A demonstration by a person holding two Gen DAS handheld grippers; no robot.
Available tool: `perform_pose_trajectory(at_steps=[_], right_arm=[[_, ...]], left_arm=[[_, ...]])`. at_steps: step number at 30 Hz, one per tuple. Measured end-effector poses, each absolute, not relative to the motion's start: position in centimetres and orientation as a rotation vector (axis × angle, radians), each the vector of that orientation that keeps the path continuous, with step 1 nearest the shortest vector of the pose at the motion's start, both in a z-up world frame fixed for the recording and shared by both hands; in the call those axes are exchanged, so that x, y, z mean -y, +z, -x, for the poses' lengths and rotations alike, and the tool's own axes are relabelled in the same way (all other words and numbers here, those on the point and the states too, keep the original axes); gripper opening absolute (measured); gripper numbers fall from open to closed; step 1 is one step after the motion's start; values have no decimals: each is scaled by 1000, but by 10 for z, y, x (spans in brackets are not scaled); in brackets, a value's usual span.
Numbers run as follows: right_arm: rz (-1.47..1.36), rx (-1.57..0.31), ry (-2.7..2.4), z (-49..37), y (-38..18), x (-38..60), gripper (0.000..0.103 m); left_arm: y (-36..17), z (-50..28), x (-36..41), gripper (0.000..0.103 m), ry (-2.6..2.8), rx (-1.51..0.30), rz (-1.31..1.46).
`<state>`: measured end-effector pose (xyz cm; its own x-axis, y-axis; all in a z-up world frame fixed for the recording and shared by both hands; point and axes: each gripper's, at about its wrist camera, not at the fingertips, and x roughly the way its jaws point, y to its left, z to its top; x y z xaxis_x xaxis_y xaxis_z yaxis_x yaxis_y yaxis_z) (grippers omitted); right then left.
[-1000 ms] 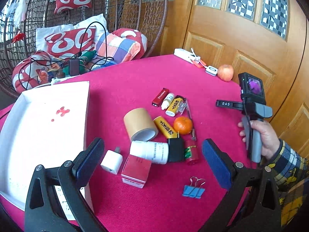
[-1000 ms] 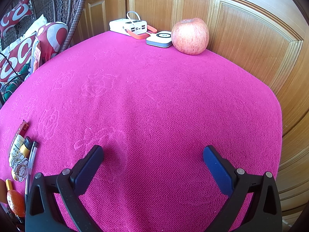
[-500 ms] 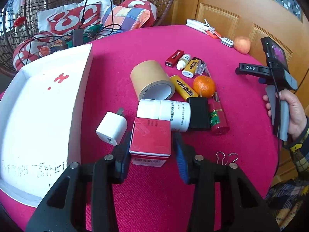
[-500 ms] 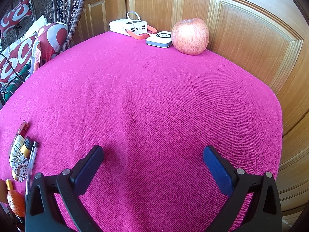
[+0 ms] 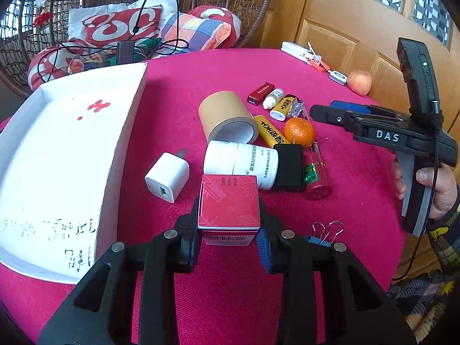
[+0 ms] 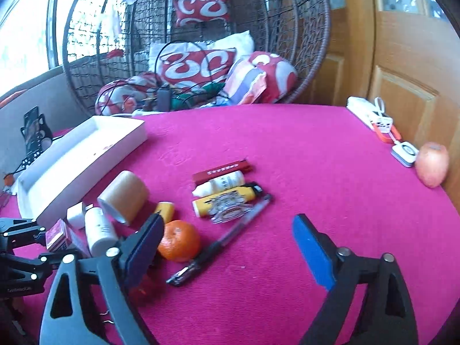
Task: Organize rigid objects
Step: 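Move the left gripper to the red square box and close on it, then grasp the mandarin orange with the right gripper while the left gripper lifts the red box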
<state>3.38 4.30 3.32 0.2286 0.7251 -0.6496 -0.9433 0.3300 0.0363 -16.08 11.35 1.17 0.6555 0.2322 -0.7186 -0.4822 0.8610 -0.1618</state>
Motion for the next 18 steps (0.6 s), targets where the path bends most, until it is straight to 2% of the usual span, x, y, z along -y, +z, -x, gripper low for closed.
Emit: perform_pose_trajectory(at_steps=[2, 3, 14, 18], right_arm=[[432, -679, 1218, -32, 26, -50, 55], [431, -695, 1236, -29, 23, -49, 52], [467, -721, 1330, -13, 19, -57, 51], [508, -726, 1321, -11, 10, -64, 42]], left_arm=[[10, 164, -112, 32, 423, -748, 364], [9, 164, -112, 32, 426, -742, 364], [10, 166, -111, 32, 437, -717, 363], [12, 167, -106, 32, 445, -711, 346]])
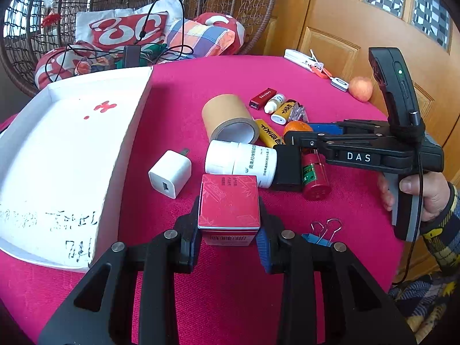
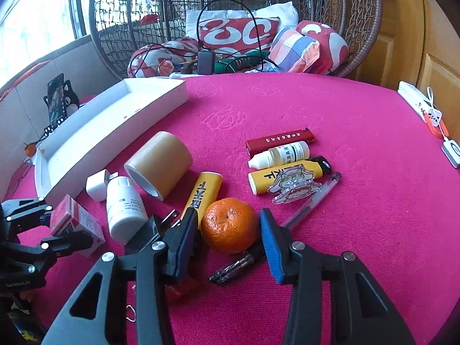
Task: Organize rigid objects
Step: 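Grasp the mandarin orange with the right gripper while the left gripper lifts the red box, then carry the red box and the orange toward the white tray with both grippers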
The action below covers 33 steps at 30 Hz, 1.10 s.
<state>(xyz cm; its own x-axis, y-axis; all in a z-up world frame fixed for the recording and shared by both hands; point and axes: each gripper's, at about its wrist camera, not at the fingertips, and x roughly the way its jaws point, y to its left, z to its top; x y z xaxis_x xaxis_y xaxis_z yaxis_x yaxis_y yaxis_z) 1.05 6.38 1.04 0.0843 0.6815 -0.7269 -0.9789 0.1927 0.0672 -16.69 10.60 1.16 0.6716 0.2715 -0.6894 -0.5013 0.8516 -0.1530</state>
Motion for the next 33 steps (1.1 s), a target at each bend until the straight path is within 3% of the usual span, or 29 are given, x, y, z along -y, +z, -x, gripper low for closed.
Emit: perform_pose_trajectory(at_steps=[33], right_arm=[[301, -644, 1398, 7, 70, -30, 40]], left_arm=[[58, 217, -105, 32, 547, -529, 361]])
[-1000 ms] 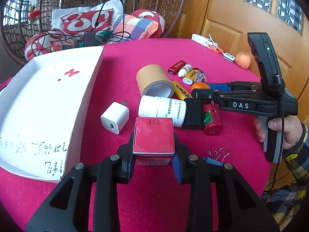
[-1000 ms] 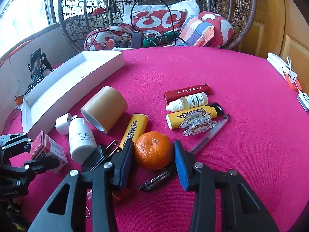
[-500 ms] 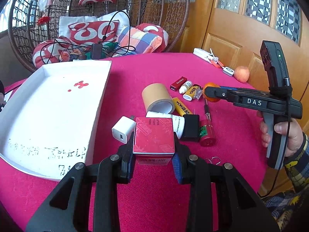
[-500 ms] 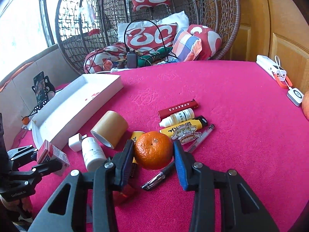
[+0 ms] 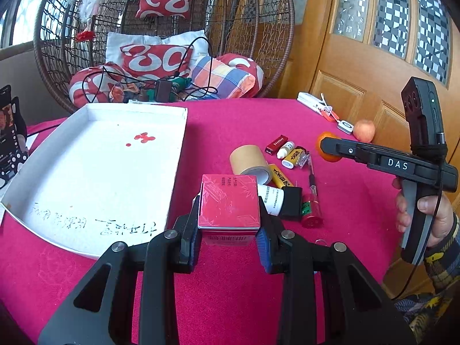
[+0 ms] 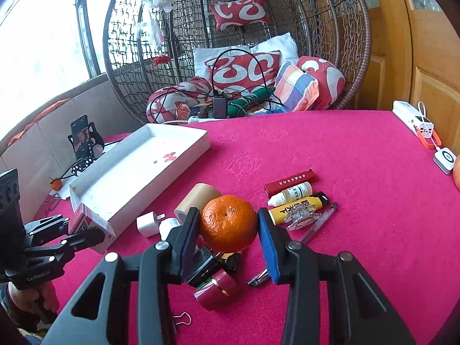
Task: Organize rigid objects
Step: 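Carry the red box and the orange toward the white tray with both grippers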
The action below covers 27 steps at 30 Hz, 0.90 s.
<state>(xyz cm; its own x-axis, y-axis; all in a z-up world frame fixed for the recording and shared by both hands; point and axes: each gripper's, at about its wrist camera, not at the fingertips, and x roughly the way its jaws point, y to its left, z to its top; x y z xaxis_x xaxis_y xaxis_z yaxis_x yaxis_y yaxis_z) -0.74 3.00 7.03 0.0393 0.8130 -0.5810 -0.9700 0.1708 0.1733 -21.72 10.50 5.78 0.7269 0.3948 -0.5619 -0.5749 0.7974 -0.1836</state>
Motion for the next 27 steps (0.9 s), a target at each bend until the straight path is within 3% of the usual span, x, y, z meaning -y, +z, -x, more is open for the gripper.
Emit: perform_pose_trajectory(at_steps=[27], right_arm=[[92, -490, 1445, 18, 126, 62, 40]], left_arm=[[113, 247, -39, 32, 567, -412, 243]])
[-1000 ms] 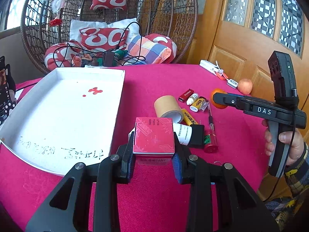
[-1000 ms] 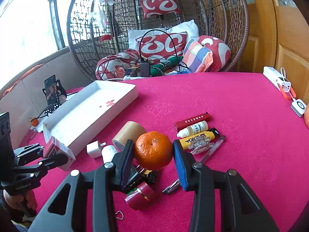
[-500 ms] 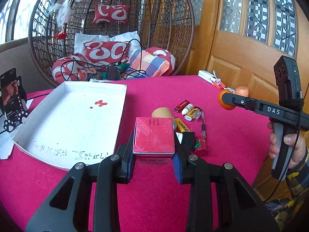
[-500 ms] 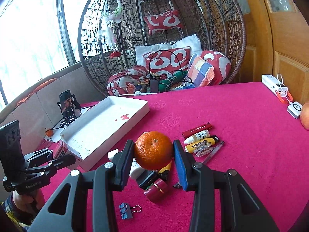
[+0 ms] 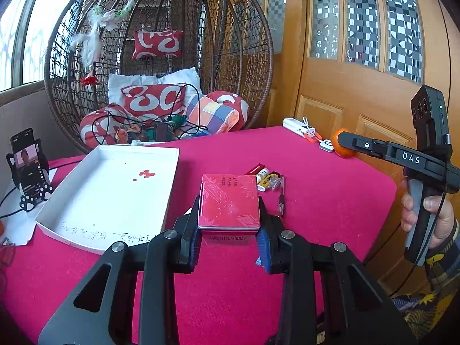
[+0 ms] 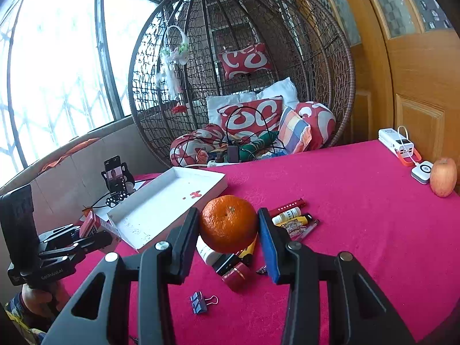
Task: Organize rigid objects
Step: 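Carry the red box and the orange toward the white tray with both grippers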
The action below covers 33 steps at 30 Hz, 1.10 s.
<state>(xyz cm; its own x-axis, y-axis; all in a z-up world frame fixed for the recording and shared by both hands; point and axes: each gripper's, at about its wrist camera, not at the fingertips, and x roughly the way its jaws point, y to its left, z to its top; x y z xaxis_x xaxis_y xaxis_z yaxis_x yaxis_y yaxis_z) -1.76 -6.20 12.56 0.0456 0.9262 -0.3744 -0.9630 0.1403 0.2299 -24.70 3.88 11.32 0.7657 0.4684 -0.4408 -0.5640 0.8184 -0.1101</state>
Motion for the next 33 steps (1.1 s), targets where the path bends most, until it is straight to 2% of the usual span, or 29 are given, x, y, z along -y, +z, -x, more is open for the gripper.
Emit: perform_pose_trajectory(at_steps=[18, 33], right_arm=[[43, -473, 1460, 19, 135, 74, 40], [71, -501, 1538, 26, 144, 19, 40]], left_arm=[[114, 252, -45, 32, 542, -376, 303], [122, 247, -109, 32, 549, -380, 359]])
